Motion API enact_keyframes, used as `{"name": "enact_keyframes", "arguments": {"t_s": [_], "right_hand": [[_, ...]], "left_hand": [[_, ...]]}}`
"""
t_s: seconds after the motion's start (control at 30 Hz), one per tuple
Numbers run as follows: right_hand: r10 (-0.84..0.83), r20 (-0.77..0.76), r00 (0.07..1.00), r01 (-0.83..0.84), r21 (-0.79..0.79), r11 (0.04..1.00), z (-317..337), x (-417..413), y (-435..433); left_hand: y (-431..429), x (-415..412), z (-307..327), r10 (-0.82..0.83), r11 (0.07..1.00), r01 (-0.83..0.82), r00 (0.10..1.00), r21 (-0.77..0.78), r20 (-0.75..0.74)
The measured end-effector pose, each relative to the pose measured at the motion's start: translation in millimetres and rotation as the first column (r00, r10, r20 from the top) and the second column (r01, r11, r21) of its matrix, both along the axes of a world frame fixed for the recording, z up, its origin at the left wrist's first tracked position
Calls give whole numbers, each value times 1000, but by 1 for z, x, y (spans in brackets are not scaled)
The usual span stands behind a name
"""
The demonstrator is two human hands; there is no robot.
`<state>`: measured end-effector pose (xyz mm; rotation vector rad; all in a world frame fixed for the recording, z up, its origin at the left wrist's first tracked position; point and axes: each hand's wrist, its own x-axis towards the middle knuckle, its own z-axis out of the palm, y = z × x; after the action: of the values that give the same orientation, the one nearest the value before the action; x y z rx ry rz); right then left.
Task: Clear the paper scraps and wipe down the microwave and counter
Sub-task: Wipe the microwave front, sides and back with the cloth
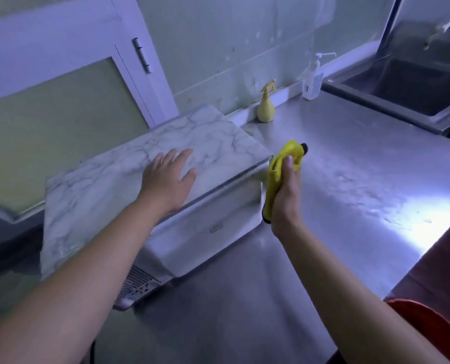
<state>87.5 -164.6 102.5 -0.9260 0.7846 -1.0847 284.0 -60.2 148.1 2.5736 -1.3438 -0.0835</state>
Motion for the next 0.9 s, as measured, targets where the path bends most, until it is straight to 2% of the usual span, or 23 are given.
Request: {"name": "enact_keyframes", "arguments": {"t_s": [0.03, 0.1, 0.13, 0.27, 0.37, 0.53, 0.6, 0.7, 0.83, 0.9], "right_hand": [[-11, -167, 986, -13, -140, 990, -6, 19, 2], [-131, -499, 857, -52, -336, 940, -25, 45, 8], [-214, -552, 806, -23, -390, 921, -34, 51, 10], [-393, -381, 837, 119, -574, 810, -80, 54, 8], [-387, -262, 884, 183, -566, 803, -107, 51, 12], [-417, -151, 896, 288, -518, 806, -127, 60, 11], [-400, -142, 905, 321, -389, 864, -140, 62, 14], [-373, -188, 909, 375, -29, 927, -158, 61, 21], [-331, -132, 934, 357, 348, 867, -173, 62, 24], [-273, -37, 961, 245, 565, 788, -168, 59, 27]], "left_hand": [[-6, 9, -5, 24, 996, -27, 999, 83, 28], [-10, 20, -18, 52, 987, -57, 998, 152, 36], [-9, 23, -24, 51, 988, -57, 998, 144, 40], [-10, 25, -34, 38, 995, -47, 993, 82, 109], [-10, 22, -34, 37, 997, -47, 990, 67, 135], [-9, 20, -34, 46, 997, -53, 991, 55, 124], [-9, 18, -33, 52, 997, -59, 991, 50, 123], [-10, 16, -31, 59, 996, -65, 993, 56, 105], [-11, 15, -30, 71, 995, -76, 994, 61, 85], [-11, 16, -29, 72, 995, -77, 994, 63, 88]]}}
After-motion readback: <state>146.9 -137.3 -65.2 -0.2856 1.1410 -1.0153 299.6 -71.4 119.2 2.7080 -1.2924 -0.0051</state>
